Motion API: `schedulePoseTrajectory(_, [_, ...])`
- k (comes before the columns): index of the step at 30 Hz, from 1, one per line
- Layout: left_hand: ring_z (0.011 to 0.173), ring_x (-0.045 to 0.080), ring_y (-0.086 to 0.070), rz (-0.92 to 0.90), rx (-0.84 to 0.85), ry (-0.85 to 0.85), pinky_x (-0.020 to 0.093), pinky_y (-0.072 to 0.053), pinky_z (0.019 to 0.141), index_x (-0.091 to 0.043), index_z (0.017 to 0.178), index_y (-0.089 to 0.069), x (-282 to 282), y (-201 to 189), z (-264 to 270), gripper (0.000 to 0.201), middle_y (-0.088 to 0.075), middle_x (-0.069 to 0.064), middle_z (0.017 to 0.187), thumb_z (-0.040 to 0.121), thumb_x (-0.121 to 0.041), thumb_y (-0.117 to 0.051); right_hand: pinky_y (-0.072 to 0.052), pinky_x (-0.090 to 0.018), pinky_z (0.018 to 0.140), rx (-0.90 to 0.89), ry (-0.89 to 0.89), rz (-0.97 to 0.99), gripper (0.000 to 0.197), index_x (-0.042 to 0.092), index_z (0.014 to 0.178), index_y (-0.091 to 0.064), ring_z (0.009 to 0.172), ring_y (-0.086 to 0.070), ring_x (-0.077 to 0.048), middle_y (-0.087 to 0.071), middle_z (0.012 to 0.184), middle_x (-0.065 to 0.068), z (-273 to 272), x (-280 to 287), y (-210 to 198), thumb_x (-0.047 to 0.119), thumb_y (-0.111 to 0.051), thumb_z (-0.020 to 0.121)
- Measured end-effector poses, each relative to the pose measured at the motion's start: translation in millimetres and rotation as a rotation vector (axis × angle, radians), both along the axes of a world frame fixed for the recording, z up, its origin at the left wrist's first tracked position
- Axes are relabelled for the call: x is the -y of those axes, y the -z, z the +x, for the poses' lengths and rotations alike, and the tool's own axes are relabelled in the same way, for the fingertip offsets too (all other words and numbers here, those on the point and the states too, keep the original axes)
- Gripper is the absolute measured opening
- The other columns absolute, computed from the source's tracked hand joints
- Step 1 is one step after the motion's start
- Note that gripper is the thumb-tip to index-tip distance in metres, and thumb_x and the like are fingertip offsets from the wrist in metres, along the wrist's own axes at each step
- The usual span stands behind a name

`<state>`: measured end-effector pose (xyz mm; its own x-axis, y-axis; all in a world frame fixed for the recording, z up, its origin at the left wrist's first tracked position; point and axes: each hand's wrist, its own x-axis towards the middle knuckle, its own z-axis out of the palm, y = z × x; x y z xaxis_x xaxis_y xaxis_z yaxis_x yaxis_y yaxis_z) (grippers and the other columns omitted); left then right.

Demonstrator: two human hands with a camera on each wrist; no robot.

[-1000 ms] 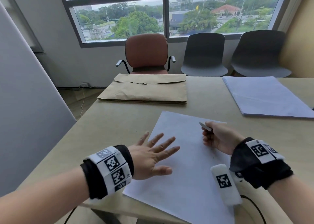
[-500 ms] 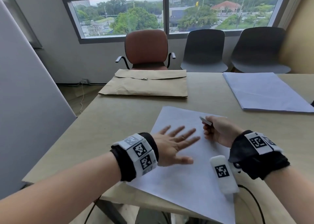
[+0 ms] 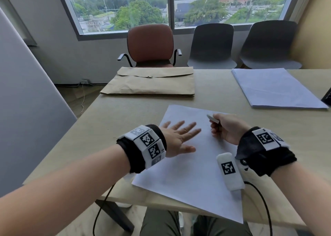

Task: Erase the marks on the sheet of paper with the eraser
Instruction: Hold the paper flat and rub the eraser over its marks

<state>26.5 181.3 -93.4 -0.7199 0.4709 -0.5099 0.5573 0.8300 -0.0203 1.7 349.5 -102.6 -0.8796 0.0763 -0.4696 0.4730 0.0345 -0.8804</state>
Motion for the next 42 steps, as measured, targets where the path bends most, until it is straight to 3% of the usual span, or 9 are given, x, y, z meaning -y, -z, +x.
schedulePoseTrajectory(7, [0.146, 0.029, -0.01, -0.296, -0.191, -0.526, 0.045, -0.007, 0.117, -0.001, 0.148, -0.019, 22, -18, -27, 0.081, -0.014, 0.015, 0.157, 0.093, -0.06, -0.032, -0.034, -0.026, 0.05, -0.006, -0.012, -0.006, 0.032, 0.007, 0.07, -0.043, 0.053, -0.037, -0.017, -0.038, 0.066, -0.006, 0, -1, 0, 0.018, -0.033, 0.098])
schedulePoseTrajectory(11, [0.147, 0.024, 0.012, -0.125, -0.146, -0.217, 0.05, 0.001, 0.116, -0.014, 0.151, 0.005, 7, -25, -34, 0.088, 0.017, 0.004, 0.158, 0.09, -0.062, -0.037, -0.035, -0.026, 0.05, -0.011, -0.006, -0.002, 0.032, 0.006, 0.07, -0.044, 0.054, -0.038, -0.018, -0.038, 0.066, -0.007, -2, -1, 3, 0.018, -0.034, 0.098])
schedulePoseTrajectory(15, [0.146, 0.018, 0.015, -0.021, 0.04, -0.082, 0.045, -0.001, 0.119, -0.021, 0.149, 0.015, -15, -16, -33, 0.112, 0.021, -0.003, 0.157, 0.078, -0.058, -0.062, -0.037, -0.026, 0.05, -0.02, -0.024, 0.034, 0.031, 0.006, 0.07, -0.047, 0.055, -0.04, -0.018, -0.039, 0.067, -0.007, -3, 2, 4, 0.019, -0.038, 0.097])
schedulePoseTrajectory(23, [0.147, 0.016, 0.008, -0.028, 0.068, -0.138, 0.032, -0.004, 0.12, -0.01, 0.149, 0.016, -17, 4, -45, 0.126, 0.017, 0.005, 0.158, 0.071, -0.048, -0.075, -0.046, -0.017, 0.043, -0.047, -0.614, 0.543, 0.017, 0.005, 0.076, -0.06, 0.048, -0.054, -0.012, -0.058, 0.064, -0.005, -5, 1, -14, 0.019, -0.065, 0.084])
schedulePoseTrajectory(26, [0.147, 0.017, 0.009, 0.003, 0.068, -0.136, 0.032, -0.003, 0.12, -0.01, 0.149, 0.015, -15, 7, -46, 0.126, 0.017, 0.006, 0.158, 0.07, -0.047, -0.077, -0.048, -0.02, 0.045, -0.151, -0.623, 0.82, 0.019, -0.002, 0.081, -0.065, 0.047, -0.055, -0.014, -0.061, 0.063, -0.007, -17, 8, -20, 0.018, -0.063, 0.084])
schedulePoseTrajectory(29, [0.147, 0.021, 0.007, 0.026, 0.065, -0.109, 0.037, -0.007, 0.12, -0.011, 0.15, 0.011, -17, 16, -52, 0.129, 0.013, 0.01, 0.158, 0.066, -0.047, -0.08, -0.044, -0.022, 0.049, -0.291, -0.721, 0.968, 0.023, 0.002, 0.064, -0.062, 0.05, -0.052, -0.018, -0.055, 0.054, -0.005, -8, 24, -19, 0.015, -0.06, 0.082])
schedulePoseTrajectory(34, [0.147, 0.022, 0.01, 0.041, 0.051, -0.099, 0.031, -0.005, 0.12, -0.007, 0.151, 0.003, -17, 18, -51, 0.123, 0.012, 0.014, 0.158, 0.068, -0.045, -0.079, -0.033, -0.012, 0.044, -0.406, -0.951, 0.994, 0.026, 0.015, 0.057, -0.064, 0.043, -0.048, -0.005, -0.048, 0.041, 0.008, 6, 29, -12, 0.021, -0.062, 0.082])
schedulePoseTrajectory(38, [0.147, 0.022, 0.007, 0.077, 0.024, -0.094, 0.03, -0.004, 0.117, -0.009, 0.15, 0.011, -17, 15, -49, 0.125, 0.011, 0.012, 0.158, 0.07, -0.042, -0.079, -0.03, -0.027, 0.049, -0.478, -0.783, 1.065, 0.04, 0.016, 0.044, -0.045, 0.055, -0.041, -0.021, -0.04, 0.047, -0.001, -15, 21, -11, 0.019, -0.059, 0.081])
schedulePoseTrajectory(42, [0.146, 0.022, 0.014, 0.033, 0.058, -0.078, 0.03, -0.001, 0.118, -0.011, 0.151, 0.007, -18, 15, -50, 0.121, 0.017, 0.013, 0.157, 0.071, -0.044, -0.078, -0.034, -0.02, 0.057, -0.522, -0.931, 1.046, 0.02, 0.006, 0.067, -0.066, 0.056, -0.042, -0.016, -0.047, 0.052, 0.004, 11, 35, -6, 0.015, -0.058, 0.082])
